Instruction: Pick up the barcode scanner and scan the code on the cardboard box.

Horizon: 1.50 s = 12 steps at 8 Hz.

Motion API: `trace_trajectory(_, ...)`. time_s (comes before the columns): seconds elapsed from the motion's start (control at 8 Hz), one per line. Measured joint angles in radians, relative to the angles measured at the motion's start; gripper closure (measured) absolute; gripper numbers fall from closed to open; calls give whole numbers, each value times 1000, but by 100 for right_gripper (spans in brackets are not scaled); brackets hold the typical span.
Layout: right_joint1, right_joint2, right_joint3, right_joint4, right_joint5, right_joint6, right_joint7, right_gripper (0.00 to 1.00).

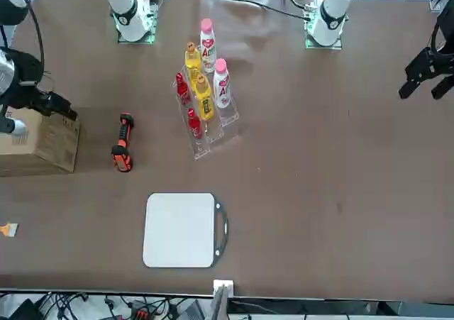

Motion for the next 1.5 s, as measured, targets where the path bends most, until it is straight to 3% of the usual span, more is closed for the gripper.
trace_trajectory(0.62, -1, 6, -1, 0, -6, -1, 0, 0)
trace_trajectory(1.0, 8, 55, 1, -39, -10, 51, 0, 0)
trace_trajectory(1.25, 36, 60, 2, -196, -10, 265, 1, 0)
trace_trajectory(1.5, 55, 59, 4, -427, -10, 562, 2, 0)
